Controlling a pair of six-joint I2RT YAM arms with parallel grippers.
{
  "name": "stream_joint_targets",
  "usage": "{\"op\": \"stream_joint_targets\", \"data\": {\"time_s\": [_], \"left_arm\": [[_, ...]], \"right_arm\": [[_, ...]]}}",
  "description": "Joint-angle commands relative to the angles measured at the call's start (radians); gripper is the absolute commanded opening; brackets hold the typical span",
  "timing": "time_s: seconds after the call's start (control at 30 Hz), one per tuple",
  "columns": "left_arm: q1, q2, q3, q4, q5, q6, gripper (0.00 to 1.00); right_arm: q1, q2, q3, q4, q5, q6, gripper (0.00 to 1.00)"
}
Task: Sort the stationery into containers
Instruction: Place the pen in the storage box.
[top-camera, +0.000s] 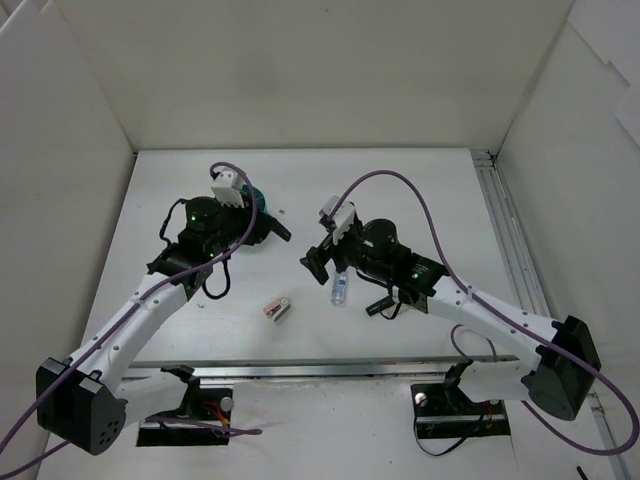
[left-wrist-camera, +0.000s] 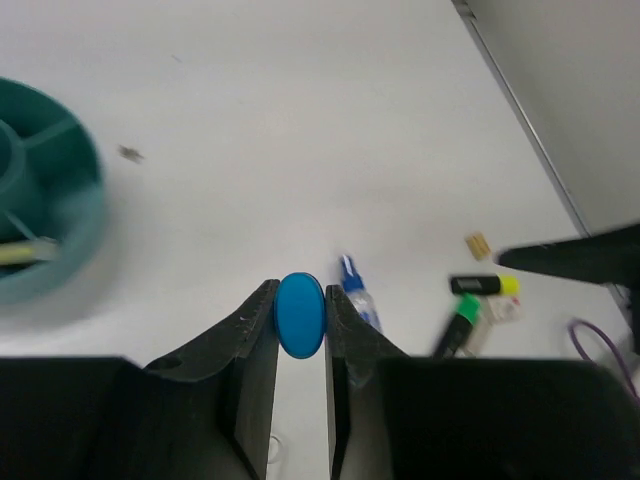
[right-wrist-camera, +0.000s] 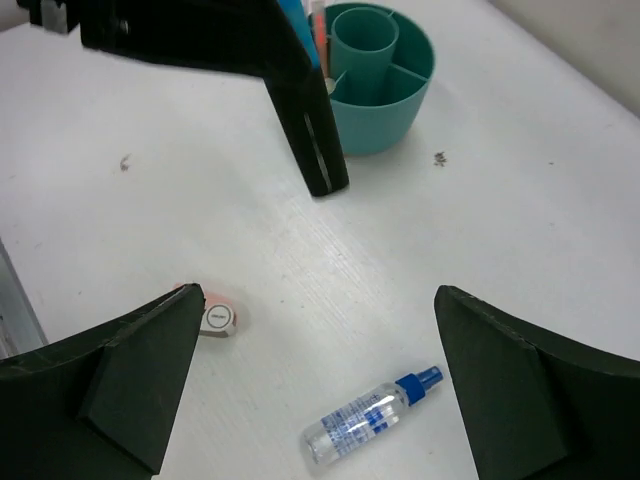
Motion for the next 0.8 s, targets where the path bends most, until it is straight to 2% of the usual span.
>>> {"op": "stream_joint_targets", "data": {"time_s": [0.0, 0.13, 0.23, 0.33, 0.6, 0.77], "left_arm": [[0.064, -0.019, 0.099, 0.026, -0.154, 0.107, 0.0], [0.143, 0.091, 0.192, 0.026, -0.166, 0.184, 0.0], [0.166, 0.187, 0.278, -0.023, -0.135, 0.239, 0.0], [0.176, 0.263, 0.327, -0.029, -0.163, 0.291, 0.0], [0.197, 0.42, 0.393, -0.019, -0.23, 0.336, 0.0], [0.197, 0.496, 0.439, -0.075, -0.247, 0.331, 0.0]], "right_arm": [[-0.023, -0.09, 0.02, 0.018, 0.112, 0.054, 0.98], [-0.083, -0.121, -0.039, -0.031, 0.184, 0.106, 0.98], [-0.118, -0.123, -0.061, -0.059, 0.244, 0.16, 0.98], [-0.16, -0.126, -0.082, -0.091, 0.254, 0.195, 0.98], [-0.256, -0.161, -0.147, -0.134, 0.269, 0.282, 0.98], [-0.302, -0.189, -0.19, -0.173, 0.287, 0.339, 0.98]]}}
